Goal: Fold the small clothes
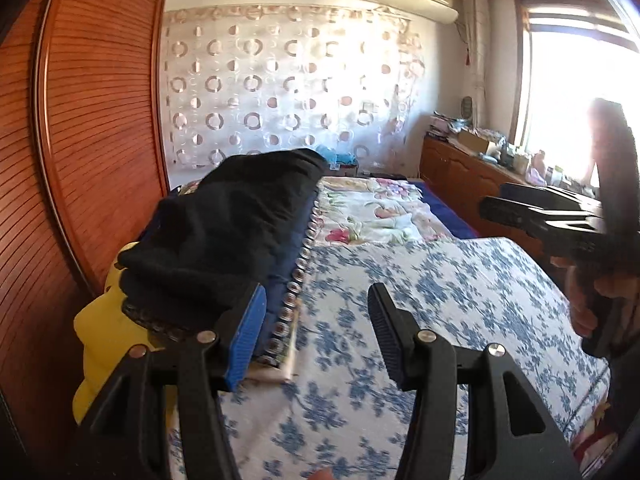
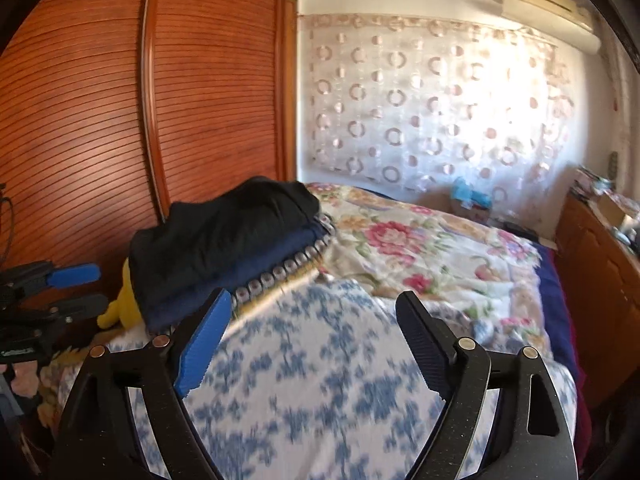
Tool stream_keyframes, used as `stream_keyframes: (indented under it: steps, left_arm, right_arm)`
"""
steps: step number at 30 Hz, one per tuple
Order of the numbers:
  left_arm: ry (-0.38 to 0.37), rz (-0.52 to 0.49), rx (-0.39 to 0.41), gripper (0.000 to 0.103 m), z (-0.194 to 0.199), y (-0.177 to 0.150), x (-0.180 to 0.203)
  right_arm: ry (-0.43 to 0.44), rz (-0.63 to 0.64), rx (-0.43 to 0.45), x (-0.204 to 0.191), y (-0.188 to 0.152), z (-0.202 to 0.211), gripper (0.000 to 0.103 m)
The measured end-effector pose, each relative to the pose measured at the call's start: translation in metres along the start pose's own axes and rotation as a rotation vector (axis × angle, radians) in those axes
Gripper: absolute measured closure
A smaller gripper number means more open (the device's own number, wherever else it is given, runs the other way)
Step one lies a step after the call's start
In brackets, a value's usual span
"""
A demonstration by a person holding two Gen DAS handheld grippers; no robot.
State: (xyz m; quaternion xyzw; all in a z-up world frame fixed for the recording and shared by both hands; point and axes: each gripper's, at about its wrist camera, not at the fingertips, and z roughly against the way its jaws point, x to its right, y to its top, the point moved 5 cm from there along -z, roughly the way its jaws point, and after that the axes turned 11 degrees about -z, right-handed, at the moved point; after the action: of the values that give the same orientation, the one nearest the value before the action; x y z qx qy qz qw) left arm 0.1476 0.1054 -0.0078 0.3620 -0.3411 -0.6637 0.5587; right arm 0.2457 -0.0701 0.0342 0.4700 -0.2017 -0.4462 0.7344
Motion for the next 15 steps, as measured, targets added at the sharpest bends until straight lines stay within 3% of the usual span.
stream_keyframes:
  steps: [9,15]
  left_arm:
    - [0.016,-0.052,-0.002,0.051,0.016,0.004,0.045]
    - [0.003,-0.055,0.031,0.05,0.037,0.016,0.066]
  right_arm:
    - [-0.106,-0.082,0.048,0.023,-0.048,0.079,0.016]
    - [-0.165,-0.142,0.111,0.04,-0.057,0.13,0.009]
